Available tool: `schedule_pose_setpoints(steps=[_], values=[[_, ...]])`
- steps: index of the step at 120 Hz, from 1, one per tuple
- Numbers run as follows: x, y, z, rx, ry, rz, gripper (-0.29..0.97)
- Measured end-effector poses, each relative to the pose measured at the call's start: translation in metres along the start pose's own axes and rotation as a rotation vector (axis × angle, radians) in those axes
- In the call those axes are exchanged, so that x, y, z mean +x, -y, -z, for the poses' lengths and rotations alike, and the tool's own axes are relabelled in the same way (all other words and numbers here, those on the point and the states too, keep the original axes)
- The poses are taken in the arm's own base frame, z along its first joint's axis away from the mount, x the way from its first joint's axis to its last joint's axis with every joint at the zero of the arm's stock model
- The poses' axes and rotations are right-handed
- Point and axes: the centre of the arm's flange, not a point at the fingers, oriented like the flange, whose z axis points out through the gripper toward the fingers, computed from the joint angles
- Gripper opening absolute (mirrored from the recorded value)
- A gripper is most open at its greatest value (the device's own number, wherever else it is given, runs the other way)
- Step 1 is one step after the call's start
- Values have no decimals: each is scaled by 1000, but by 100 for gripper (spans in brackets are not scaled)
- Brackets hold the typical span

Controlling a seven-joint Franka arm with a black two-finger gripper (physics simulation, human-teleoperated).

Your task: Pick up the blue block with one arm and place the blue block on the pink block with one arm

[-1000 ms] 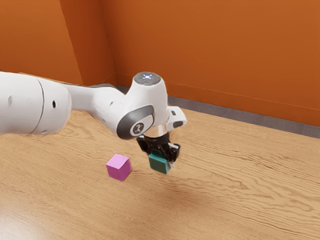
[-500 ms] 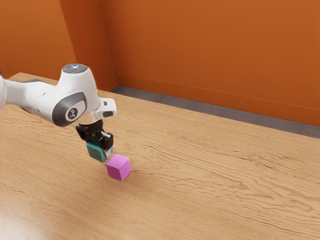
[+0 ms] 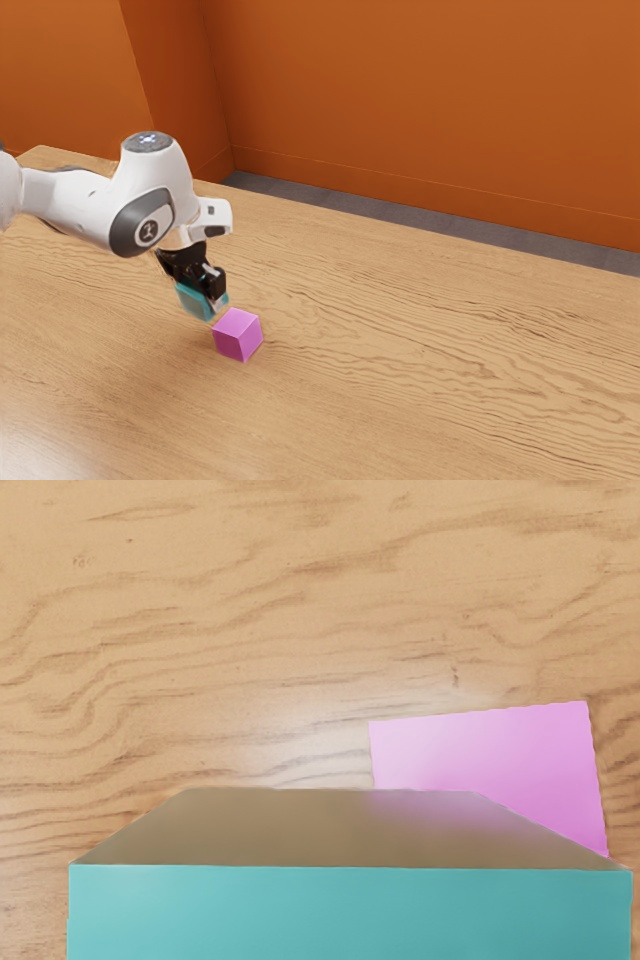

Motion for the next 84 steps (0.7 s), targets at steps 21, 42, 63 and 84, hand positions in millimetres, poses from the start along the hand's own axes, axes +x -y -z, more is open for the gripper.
schedule_pose_setpoints(steps=[21,42,63,84], values=[[10,-51,6,-40,-23,-104,28],[8,-9,-10,-66,-5,-3,28],[19,-24,-8,-109,-26,28,29],[18,-7,-12,-120,-23,85,28]])
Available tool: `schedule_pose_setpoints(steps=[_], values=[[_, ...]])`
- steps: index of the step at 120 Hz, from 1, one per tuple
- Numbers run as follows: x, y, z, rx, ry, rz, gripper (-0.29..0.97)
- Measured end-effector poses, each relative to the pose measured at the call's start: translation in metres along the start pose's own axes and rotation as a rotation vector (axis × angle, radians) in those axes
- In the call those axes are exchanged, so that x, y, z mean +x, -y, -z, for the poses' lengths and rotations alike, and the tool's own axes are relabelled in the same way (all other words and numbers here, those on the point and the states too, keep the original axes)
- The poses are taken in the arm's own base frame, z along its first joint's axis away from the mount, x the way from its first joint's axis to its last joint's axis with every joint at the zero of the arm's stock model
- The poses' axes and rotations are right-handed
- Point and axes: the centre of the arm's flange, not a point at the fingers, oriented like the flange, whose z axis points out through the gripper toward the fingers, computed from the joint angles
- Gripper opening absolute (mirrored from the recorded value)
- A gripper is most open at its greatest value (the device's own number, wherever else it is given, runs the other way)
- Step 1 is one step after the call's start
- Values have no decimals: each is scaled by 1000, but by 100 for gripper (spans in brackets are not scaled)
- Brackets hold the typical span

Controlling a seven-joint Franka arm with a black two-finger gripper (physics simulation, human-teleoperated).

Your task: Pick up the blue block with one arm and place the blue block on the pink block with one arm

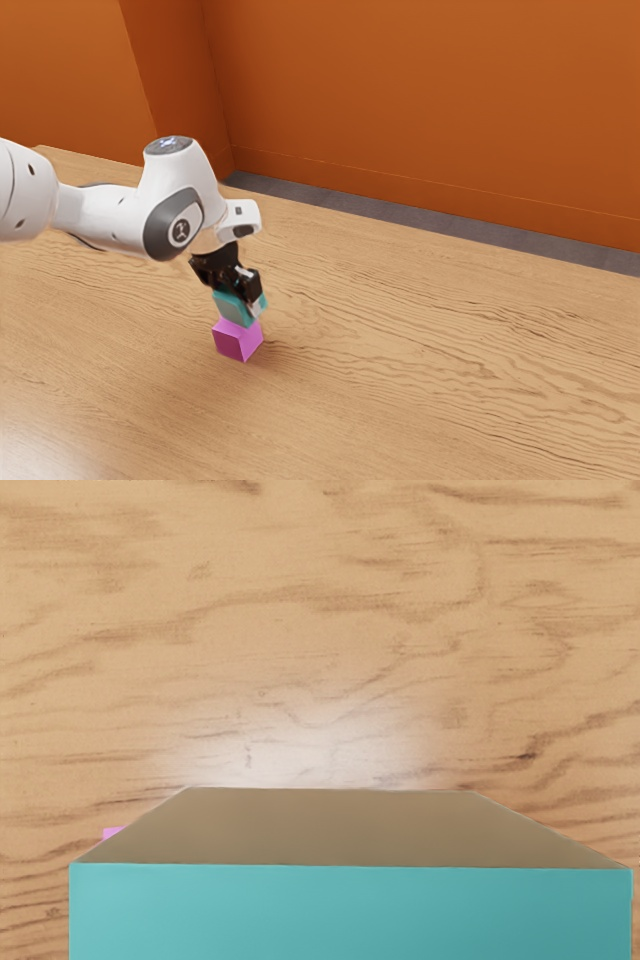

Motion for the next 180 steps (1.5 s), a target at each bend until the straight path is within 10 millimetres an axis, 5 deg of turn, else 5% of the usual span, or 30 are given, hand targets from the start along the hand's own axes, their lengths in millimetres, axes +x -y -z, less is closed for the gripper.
schedule_pose_setpoints(steps=[45,87,105,180], values=[[-17,23,-4,-12,32,51,29],[-3,21,-16,-29,43,93,29],[16,26,-2,-8,95,69,29],[14,29,-16,-58,206,17,29]])
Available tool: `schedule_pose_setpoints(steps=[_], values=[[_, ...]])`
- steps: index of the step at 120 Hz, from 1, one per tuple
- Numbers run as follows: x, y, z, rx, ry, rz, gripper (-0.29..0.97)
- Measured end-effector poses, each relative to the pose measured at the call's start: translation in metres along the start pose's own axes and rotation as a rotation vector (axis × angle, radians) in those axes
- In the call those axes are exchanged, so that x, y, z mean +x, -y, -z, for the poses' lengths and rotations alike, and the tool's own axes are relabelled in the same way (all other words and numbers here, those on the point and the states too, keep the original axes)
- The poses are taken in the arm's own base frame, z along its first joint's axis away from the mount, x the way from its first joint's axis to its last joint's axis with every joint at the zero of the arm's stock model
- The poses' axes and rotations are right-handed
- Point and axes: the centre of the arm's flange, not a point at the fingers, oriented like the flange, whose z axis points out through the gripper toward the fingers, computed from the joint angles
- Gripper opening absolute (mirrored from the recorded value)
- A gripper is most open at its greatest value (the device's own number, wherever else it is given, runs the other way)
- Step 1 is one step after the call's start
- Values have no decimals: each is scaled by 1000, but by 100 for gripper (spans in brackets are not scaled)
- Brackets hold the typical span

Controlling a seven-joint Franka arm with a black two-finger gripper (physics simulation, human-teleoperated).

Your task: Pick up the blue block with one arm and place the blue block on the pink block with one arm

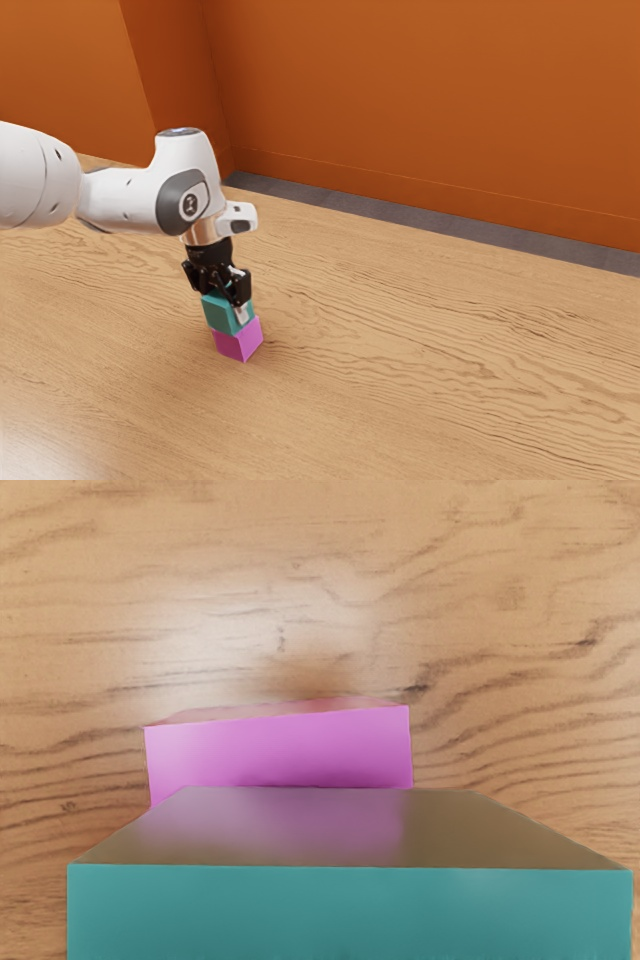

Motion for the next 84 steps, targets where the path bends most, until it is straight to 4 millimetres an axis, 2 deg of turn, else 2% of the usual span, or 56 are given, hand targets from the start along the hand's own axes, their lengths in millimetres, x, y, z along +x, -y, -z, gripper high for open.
schedule_pose_setpoints(steps=[40,84], values=[[-13,19,2,-15,-13,36,29],[-4,9,1,-14,-24,26,29]])
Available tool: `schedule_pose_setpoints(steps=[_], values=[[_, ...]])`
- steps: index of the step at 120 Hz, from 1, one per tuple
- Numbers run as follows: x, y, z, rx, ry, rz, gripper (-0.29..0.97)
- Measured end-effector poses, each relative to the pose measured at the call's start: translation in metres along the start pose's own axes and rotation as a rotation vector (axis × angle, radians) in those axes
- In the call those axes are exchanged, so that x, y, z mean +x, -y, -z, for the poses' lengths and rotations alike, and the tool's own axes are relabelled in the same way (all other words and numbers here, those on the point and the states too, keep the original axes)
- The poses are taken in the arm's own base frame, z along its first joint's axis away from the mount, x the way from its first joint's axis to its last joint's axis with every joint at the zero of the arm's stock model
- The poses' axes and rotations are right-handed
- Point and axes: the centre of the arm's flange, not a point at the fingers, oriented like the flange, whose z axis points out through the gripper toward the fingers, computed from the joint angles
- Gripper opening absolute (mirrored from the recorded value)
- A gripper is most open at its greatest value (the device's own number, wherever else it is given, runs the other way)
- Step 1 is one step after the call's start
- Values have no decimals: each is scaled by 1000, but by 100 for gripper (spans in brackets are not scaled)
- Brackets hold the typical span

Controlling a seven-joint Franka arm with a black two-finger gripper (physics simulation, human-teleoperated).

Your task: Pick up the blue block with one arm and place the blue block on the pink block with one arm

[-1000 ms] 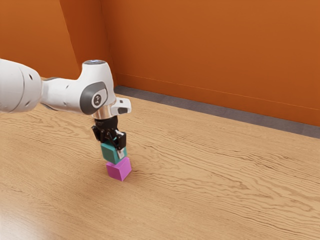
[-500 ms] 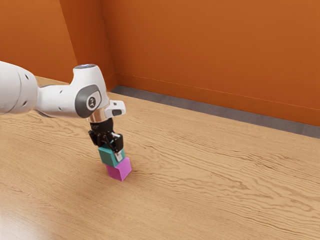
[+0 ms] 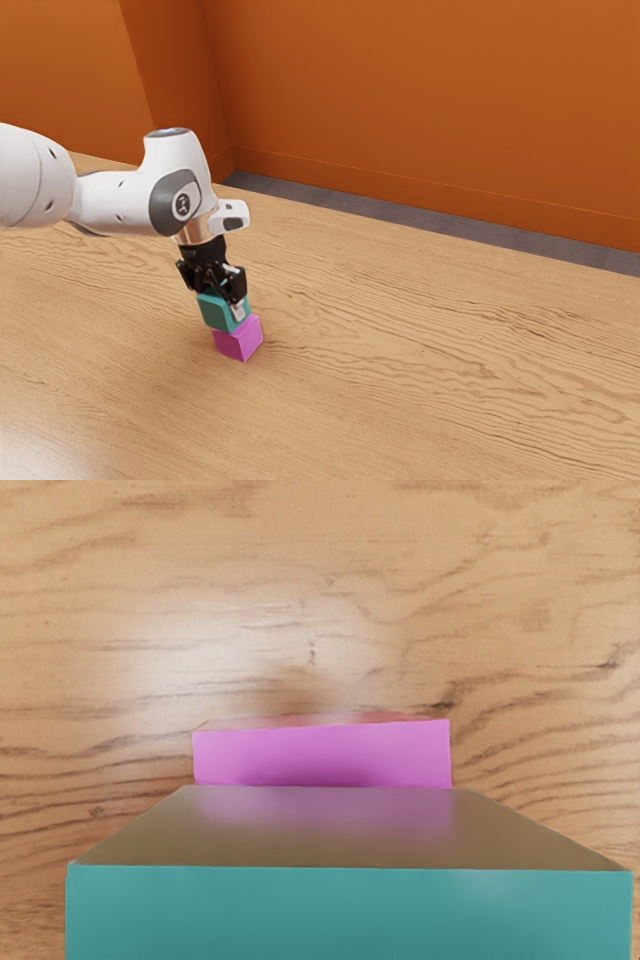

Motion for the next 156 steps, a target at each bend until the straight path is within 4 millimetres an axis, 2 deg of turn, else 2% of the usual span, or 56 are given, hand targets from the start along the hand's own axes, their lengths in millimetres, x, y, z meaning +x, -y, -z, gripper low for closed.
schedule_pose_setpoints(steps=[23,95,102,125,156], values=[[2,-9,-5,-15,-6,5,29],[1,-2,-6,-24,-16,35,30],[2,-4,-6,-25,-17,31,38],[2,-7,-6,-35,-18,21,52],[3,-8,3,-43,-35,5,62]])
